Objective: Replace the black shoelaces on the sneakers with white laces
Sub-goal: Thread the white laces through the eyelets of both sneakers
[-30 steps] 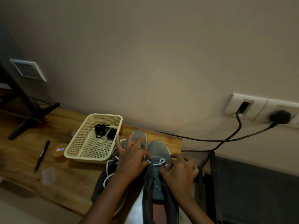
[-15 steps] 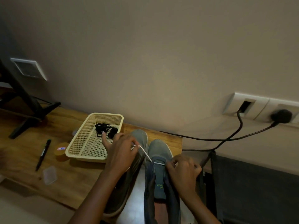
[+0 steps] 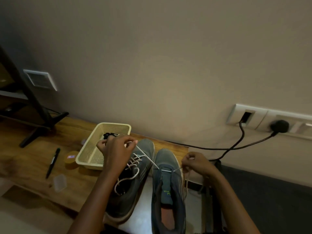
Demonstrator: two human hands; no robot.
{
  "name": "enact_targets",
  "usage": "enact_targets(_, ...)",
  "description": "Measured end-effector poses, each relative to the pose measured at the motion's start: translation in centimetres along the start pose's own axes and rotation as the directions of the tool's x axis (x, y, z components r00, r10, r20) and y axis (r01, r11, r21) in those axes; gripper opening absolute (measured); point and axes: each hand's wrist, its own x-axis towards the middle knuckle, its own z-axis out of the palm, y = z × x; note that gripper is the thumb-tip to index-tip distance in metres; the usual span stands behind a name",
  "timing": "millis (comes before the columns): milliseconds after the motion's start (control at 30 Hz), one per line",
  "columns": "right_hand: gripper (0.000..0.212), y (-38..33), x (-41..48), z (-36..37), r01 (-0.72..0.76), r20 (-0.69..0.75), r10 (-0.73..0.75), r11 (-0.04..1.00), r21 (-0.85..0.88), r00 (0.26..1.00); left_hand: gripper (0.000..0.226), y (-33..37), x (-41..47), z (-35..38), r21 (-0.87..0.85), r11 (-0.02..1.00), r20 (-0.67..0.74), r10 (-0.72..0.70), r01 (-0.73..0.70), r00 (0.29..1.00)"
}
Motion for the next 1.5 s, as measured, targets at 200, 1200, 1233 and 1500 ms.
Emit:
enact_targets(200, 0.015, -3.4, -5.1, -3.3, 0.138, -0.123, -0.111, 0.961, 0.239, 0.986, 0.007, 3.1, -0.2, -7.0, -0.094, 0.995, -0.012, 0.03, -0.031, 0.999)
enact_targets(1200, 0.013, -9.7, -13.6, -4.5, 0.502, -0.482, -0.316, 0.801, 0.327, 0.817, 0.011, 10.4, -6.5, -14.7, -0.649, 0.76, -0.056, -0.103, 0.042, 0.993)
enact_targets(1233, 0.011, -8.9, -12.5, -4.2, 0.494, -0.5, -0.325, 0.832, 0.253, 0.803, 0.011, 9.9, -6.7, -13.1, -0.619, 0.781, -0.043, -0.135, 0.08, 0.99)
enact_targets(1500, 0.022, 0.2, -2.8, 0.8, 0.201, -0.39, -0.184, 0.98, 0.005, 0.902, 0.014, 6.8, -9.6, 1.2, -0.367, 0.918, 0.292, -0.041, 0.152, 0.956)
